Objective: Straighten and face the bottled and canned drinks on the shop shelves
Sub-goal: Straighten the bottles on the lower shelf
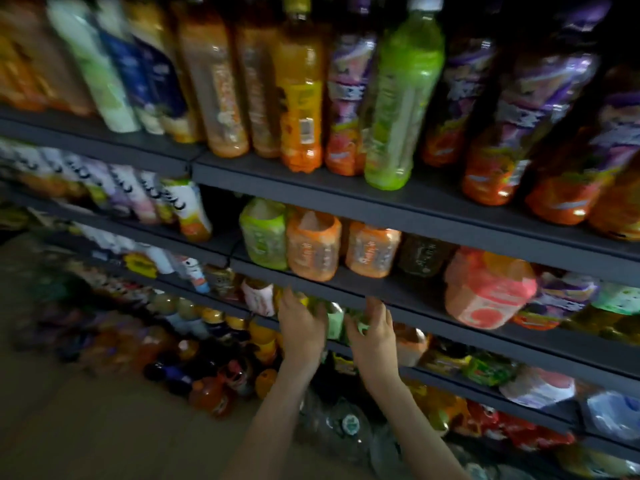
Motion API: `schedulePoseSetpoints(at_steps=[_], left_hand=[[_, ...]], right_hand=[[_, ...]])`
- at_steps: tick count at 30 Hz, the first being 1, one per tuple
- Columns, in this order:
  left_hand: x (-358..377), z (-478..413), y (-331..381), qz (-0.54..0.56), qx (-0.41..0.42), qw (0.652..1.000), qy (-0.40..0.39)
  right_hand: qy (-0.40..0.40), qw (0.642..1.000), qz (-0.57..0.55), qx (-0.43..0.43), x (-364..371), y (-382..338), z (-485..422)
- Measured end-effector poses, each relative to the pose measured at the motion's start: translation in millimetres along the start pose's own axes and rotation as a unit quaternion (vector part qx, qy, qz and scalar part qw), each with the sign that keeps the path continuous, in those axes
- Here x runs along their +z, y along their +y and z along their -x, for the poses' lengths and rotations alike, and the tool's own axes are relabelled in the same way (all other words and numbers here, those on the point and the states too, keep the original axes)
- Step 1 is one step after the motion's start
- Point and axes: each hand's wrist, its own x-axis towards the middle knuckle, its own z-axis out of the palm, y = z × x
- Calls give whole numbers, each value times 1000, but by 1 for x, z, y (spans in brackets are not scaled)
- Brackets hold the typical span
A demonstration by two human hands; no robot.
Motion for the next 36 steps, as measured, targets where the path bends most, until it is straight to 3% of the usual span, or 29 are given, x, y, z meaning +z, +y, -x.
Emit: schedulePoseSetpoints(at_steps=[4, 14, 24, 36], left_hand=[[-88, -61, -44, -40, -20, 999, -18], [-292, -188, -117, -31, -76, 995, 54], [-419, -326, -208, 24, -101, 989, 105], [-564, -501, -301, -5, -133, 987, 90]], right_hand=[[-43, 999, -18, -13, 86, -80, -6], [-115, 989, -47, -76, 293, -271, -6], [-173, 978, -39, -113, 473, -371, -45], [-194, 975, -59, -86, 685, -498, -83]])
